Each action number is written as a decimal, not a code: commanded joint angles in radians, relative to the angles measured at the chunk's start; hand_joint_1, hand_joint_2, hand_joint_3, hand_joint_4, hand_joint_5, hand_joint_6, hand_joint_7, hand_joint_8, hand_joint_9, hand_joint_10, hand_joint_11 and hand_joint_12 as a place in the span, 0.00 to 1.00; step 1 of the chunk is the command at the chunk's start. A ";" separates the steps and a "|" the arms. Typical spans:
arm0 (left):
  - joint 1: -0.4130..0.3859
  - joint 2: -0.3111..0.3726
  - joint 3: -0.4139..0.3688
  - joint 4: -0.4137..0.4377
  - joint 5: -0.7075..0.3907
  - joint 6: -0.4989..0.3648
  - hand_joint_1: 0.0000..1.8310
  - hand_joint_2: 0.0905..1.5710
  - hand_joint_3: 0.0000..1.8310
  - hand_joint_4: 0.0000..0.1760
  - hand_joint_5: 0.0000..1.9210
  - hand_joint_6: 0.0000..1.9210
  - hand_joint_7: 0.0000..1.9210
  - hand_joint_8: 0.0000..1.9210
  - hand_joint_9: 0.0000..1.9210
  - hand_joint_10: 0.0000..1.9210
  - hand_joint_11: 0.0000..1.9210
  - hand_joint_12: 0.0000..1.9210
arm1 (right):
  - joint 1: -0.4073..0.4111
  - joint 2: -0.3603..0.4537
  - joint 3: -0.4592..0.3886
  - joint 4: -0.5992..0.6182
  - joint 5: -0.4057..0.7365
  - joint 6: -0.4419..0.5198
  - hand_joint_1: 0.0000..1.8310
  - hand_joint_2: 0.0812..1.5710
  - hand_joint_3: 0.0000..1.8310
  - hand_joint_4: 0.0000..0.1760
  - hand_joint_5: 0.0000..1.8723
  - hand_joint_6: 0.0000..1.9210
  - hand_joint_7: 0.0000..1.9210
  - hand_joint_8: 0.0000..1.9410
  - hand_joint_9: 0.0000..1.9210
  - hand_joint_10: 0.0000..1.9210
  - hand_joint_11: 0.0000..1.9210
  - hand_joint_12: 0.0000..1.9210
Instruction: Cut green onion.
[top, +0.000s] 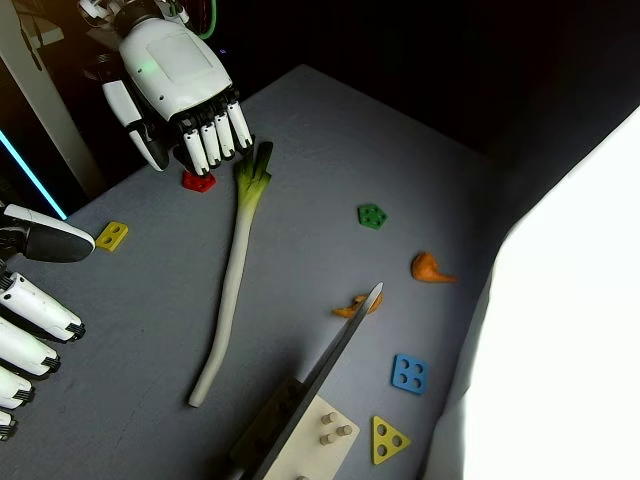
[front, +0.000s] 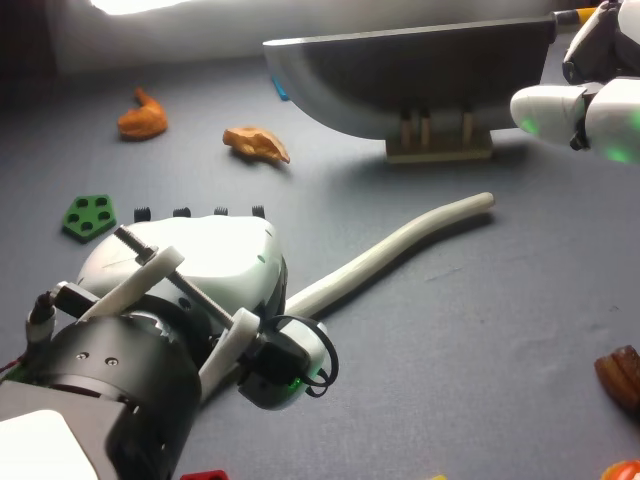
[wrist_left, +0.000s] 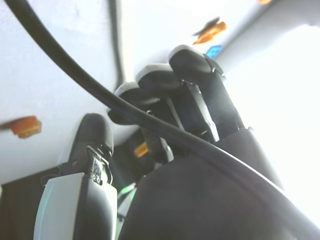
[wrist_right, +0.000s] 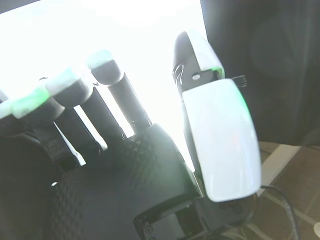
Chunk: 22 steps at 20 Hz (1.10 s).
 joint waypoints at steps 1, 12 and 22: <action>-0.010 0.001 0.005 0.089 0.022 0.001 0.30 0.78 0.15 0.00 0.08 0.04 0.11 0.03 0.06 0.07 0.00 0.23 | 0.017 0.006 -0.004 -0.044 0.073 -0.002 0.15 0.66 0.12 0.00 0.05 0.05 0.06 0.03 0.06 0.06 0.00 0.28; -0.002 0.000 0.009 0.053 0.097 -0.121 0.17 0.81 0.00 0.26 0.03 0.00 0.04 0.00 0.03 0.00 0.01 0.00 | 0.017 -0.004 0.022 -0.050 0.123 0.033 0.30 0.63 0.00 0.00 0.00 0.00 0.00 0.00 0.02 0.00 0.00 0.10; 0.074 -0.006 -0.005 0.006 0.239 -0.270 0.18 0.83 0.00 0.16 0.07 0.00 0.05 0.00 0.03 0.00 0.00 0.07 | 0.012 -0.068 0.236 -0.072 0.051 0.095 0.61 0.62 0.00 0.07 0.00 0.00 0.00 0.00 0.00 0.00 0.00 0.00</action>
